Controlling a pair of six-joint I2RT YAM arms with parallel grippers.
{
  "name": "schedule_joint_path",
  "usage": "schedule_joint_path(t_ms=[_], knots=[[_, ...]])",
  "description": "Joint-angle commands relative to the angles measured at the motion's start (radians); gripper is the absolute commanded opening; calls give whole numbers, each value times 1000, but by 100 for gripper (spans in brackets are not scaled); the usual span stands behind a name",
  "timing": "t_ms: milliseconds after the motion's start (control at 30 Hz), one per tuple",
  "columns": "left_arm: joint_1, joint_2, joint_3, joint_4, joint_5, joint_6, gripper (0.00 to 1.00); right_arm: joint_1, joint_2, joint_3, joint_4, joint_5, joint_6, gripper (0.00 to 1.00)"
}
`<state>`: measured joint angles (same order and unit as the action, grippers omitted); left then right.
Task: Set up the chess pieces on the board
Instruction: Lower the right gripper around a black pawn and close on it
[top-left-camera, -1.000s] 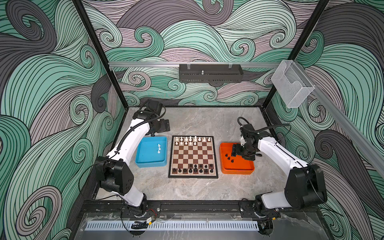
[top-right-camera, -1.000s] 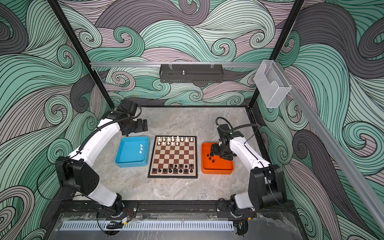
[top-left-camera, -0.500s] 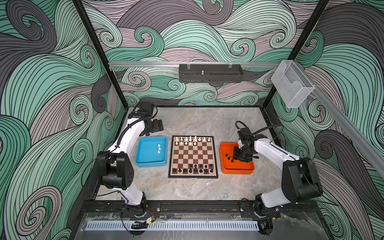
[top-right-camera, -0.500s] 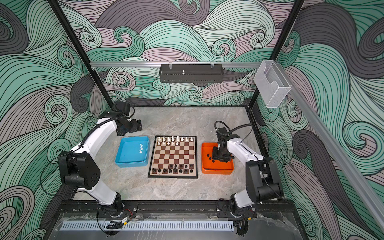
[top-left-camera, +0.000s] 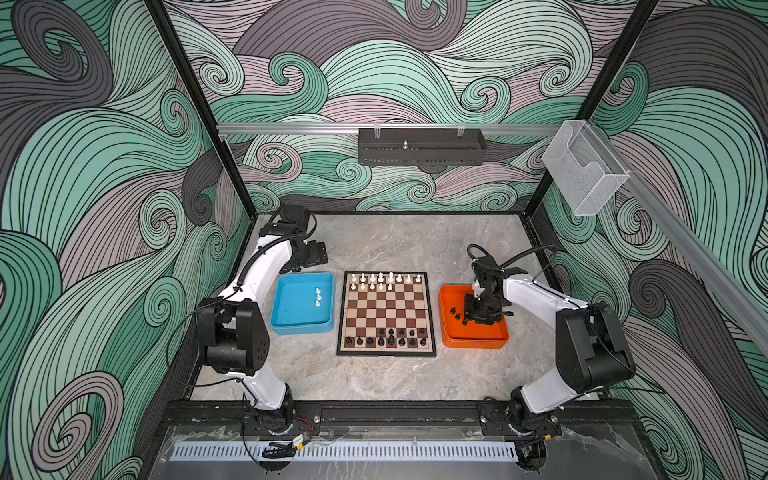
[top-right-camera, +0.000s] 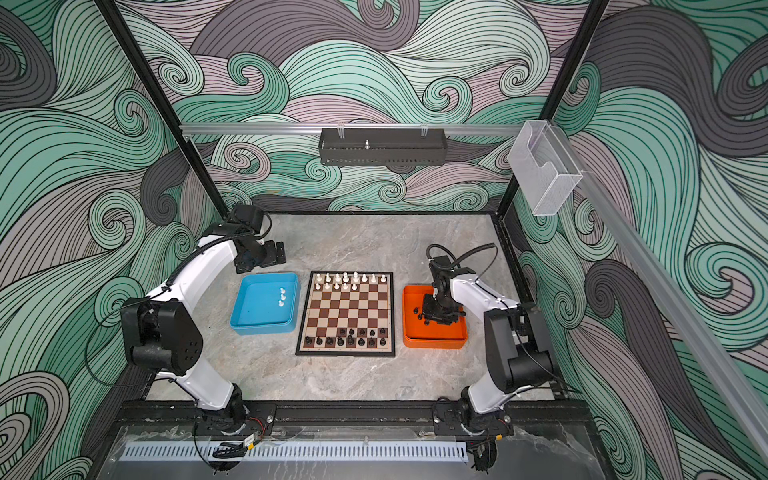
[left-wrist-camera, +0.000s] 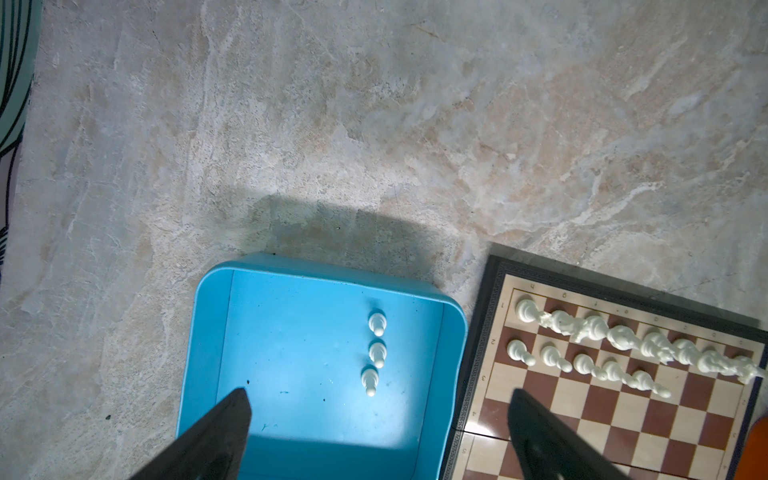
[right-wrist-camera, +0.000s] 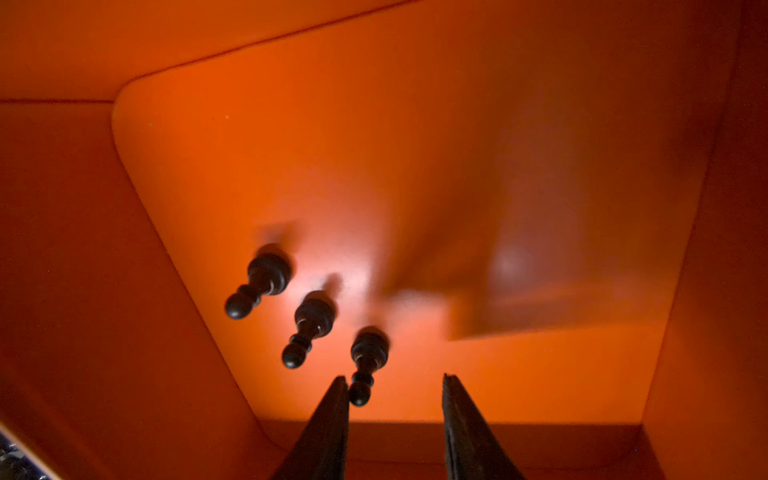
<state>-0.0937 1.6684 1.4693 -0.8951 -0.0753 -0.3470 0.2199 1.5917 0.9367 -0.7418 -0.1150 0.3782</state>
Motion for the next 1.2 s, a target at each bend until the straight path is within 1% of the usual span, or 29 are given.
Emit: schedule_joint_path(t_ms=[0, 100, 500, 667, 867, 967, 1067, 1167], knots=[[8, 17, 5, -11, 0, 11, 99, 8, 16, 20, 6, -11, 7, 36], [8, 19, 6, -12, 2, 11, 99, 14, 26, 19, 10, -10, 10, 35], [9, 20, 5, -11, 9, 7, 99, 35, 60, 33, 15, -5, 13, 26], [9, 19, 5, -12, 9, 7, 98, 39, 61, 35, 15, -3, 14, 19], [9, 17, 3, -11, 10, 8, 98, 41, 67, 36, 15, -2, 14, 18], [9, 14, 3, -10, 11, 7, 98, 41, 67, 34, 15, 1, 14, 20], [9, 13, 2, -10, 11, 5, 99, 41, 69, 33, 15, -1, 14, 19], [10, 14, 1, -10, 11, 4, 99, 43, 70, 33, 15, -2, 13, 12]])
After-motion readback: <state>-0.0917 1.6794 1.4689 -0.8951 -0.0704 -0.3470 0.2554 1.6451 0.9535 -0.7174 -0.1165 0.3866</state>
